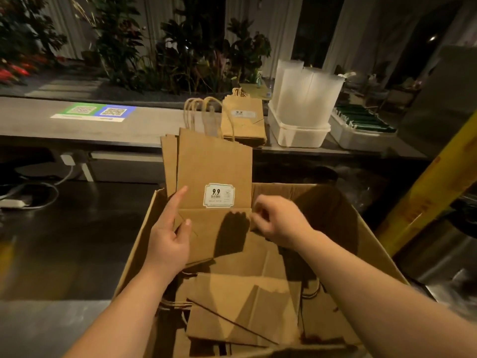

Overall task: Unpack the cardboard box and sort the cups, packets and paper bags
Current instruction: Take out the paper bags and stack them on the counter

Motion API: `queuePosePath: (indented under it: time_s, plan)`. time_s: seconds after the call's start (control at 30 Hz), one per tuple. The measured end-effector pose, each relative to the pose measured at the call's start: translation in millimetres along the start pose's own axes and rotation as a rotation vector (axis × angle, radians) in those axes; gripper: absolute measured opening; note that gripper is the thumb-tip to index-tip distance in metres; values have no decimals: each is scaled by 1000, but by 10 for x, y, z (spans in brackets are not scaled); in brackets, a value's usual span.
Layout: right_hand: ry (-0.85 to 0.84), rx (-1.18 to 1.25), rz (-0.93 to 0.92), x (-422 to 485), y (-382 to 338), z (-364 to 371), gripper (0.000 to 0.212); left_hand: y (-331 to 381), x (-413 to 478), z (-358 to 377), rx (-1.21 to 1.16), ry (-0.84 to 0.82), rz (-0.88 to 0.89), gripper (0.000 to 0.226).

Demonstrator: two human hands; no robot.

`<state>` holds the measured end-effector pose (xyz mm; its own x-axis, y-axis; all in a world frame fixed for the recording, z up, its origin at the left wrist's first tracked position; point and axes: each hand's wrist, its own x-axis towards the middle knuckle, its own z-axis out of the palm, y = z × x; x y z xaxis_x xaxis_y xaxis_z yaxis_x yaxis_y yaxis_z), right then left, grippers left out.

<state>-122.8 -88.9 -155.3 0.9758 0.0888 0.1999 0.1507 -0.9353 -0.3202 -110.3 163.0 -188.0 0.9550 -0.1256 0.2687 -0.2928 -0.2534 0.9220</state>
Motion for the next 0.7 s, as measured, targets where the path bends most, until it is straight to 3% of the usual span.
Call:
queuePosePath:
  time_s: [0.07,0.13,0.23,0.4,0.53,0.63,0.7]
  plan:
    - [-428,-96,144,-214,70,375,30,-40,13,14,1,21,-27,61]
    - [-685,-204,184,-401,39,672,55,-63,18,32,0,27,-56,55]
    - [-1014,-325,97,-481,-183,867,92,-73,24,17,10,58,-57,51]
    - [-1151,-537,64,-414,-204,1246,117,-81,34,20,52,95,-49,52]
    - [-1113,-468,59,-460,-219,1087,95,-79,30,24,22,115,-90,43]
    - [-953,-480,-50,-464,-207,988,39,-63,30,3,24,154,-93,43]
    - [-831,-571,-86,-455,-197,862,25,-47,37,-3,6,169,-97,49]
